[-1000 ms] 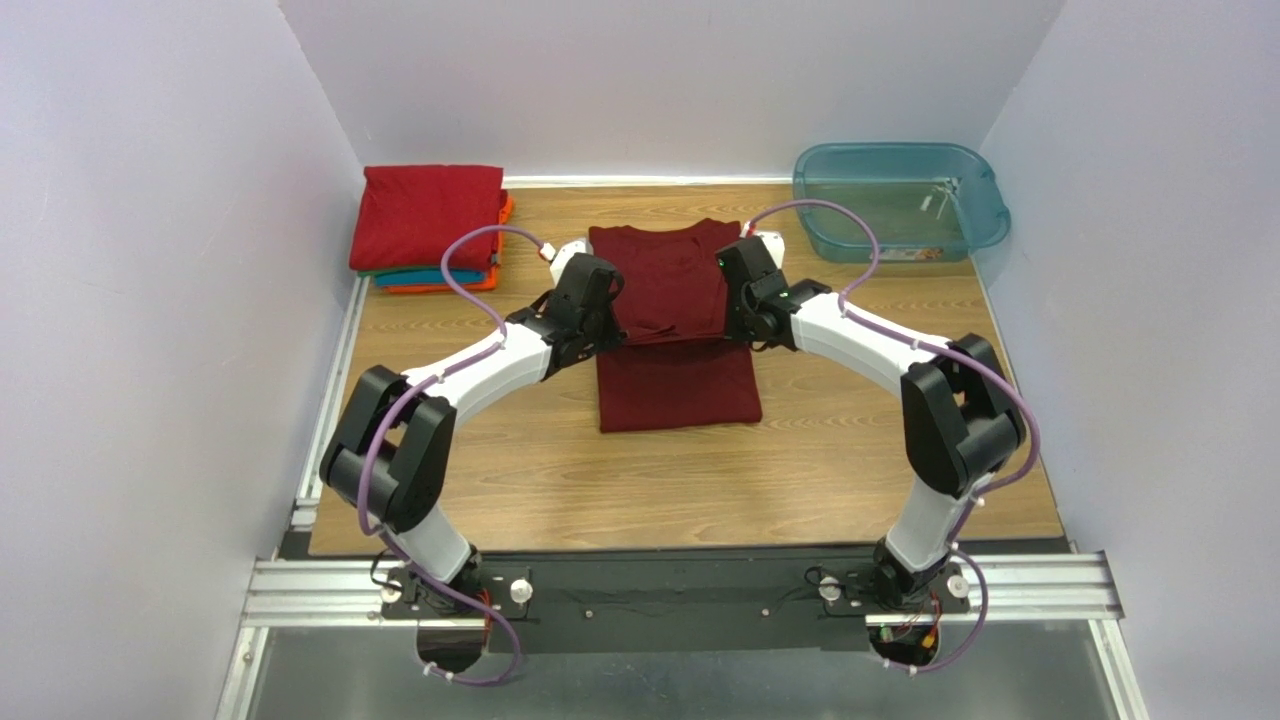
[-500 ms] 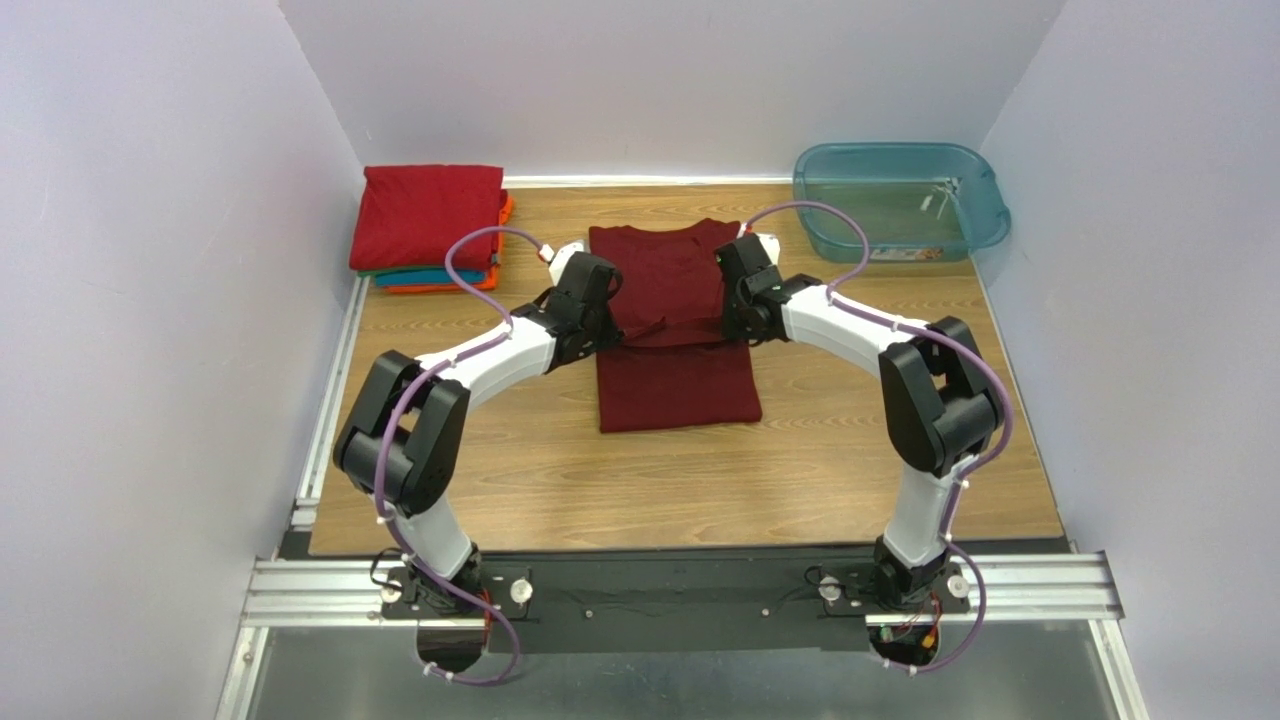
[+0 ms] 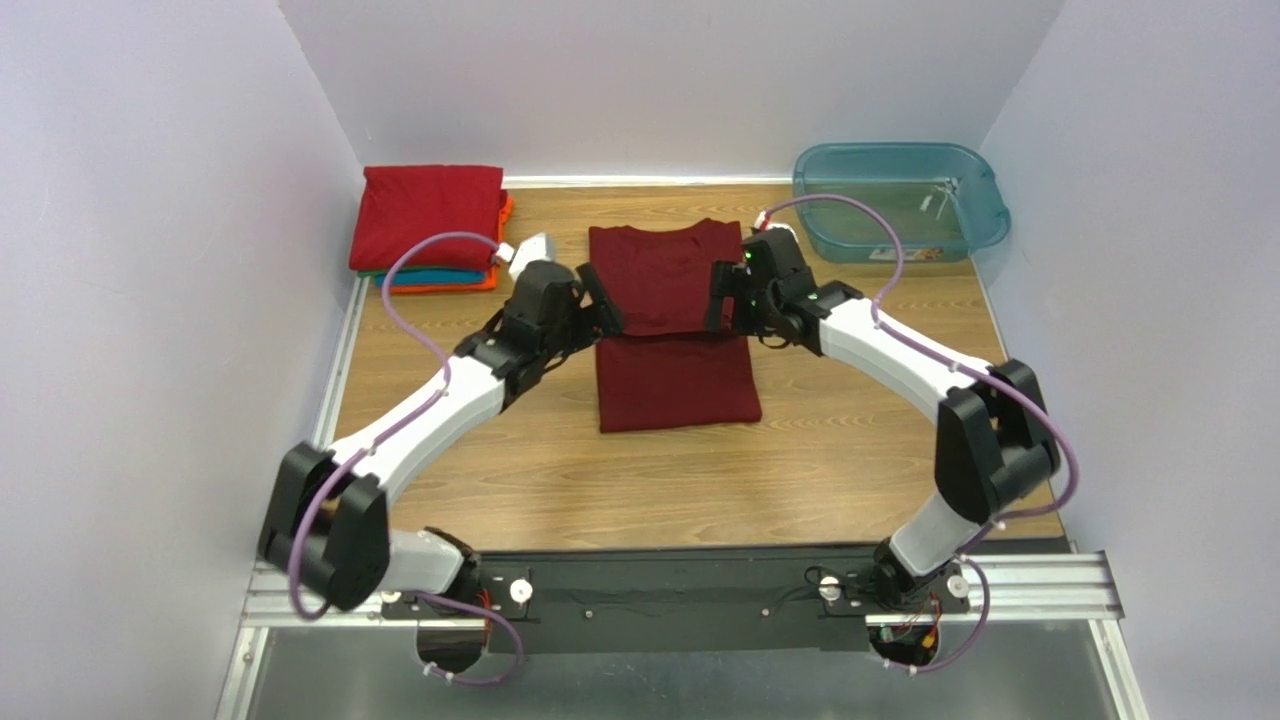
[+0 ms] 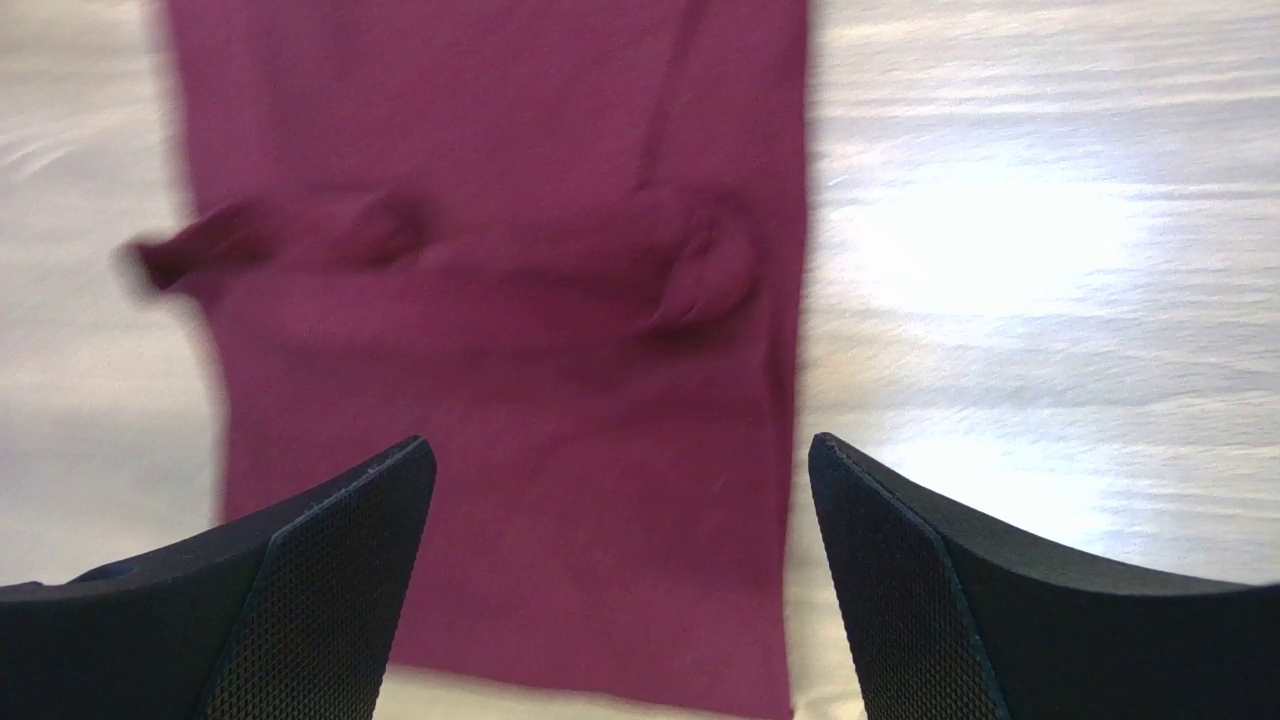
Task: Fold and stack the t-shirts
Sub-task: Fold the tshirt
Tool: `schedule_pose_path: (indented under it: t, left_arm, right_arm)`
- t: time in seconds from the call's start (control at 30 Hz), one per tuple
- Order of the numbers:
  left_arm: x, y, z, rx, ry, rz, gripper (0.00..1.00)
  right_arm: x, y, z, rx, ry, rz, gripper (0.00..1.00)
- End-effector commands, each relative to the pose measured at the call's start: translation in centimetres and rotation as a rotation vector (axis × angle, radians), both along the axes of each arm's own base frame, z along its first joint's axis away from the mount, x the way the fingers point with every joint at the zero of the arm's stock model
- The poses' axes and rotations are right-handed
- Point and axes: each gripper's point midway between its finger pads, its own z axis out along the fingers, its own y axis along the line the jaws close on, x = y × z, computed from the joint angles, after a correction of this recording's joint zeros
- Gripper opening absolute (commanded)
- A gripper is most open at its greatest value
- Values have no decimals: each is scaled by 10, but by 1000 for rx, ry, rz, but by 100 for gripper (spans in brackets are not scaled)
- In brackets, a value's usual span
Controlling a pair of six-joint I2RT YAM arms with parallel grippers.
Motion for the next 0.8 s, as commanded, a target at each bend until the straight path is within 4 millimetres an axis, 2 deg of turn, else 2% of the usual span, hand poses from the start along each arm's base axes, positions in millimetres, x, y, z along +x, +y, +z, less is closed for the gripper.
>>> schedule_pose_path:
  t: [0.0,0.03,0.1,0.17,0.3,0.33,0.43,0.47,0.53,0.57,0.67,0.77]
  left_arm:
    - [-28,22,-3,0,-2,29,98]
    - [-33,25,-2,-4,-9,31,98]
    - [-49,34,-1,-22,-33,37,98]
    - [-62,41,0,-41,-61,43,98]
    - [-72,51,1,-57,-95,60,98]
    - [-72,51,3,-56,-108,58,98]
    - [-73,49,3,-62,-115,46,98]
    - [-72,48,3,-72,-119,47,98]
    - [-73,49,-5,-78,-108,58,98]
    - [-74,50,-10,-79,-104,65,98]
    - [-73,51,-12,-77,-122,61,98]
    - [-71,49,-10,-81,-141,53,98]
  right_arm:
    - [-35,24,2,142,53,180,100]
    - [-46,37,2,203,82,254,100]
    - [-61,46,-9,242,119,325,100]
    - [-62,56,-10,274,115,376,100]
    - [-49,66,-15,273,91,410,100]
    - [-44,70,-12,280,76,427,100]
    - [-26,77,-24,252,74,436,100]
    - [-17,74,-29,231,72,392,100]
    - [-4,77,-41,215,85,360,100]
    - [9,78,-46,198,77,336,100]
    - [28,81,-49,187,62,319,100]
    - [54,84,-44,174,20,290,100]
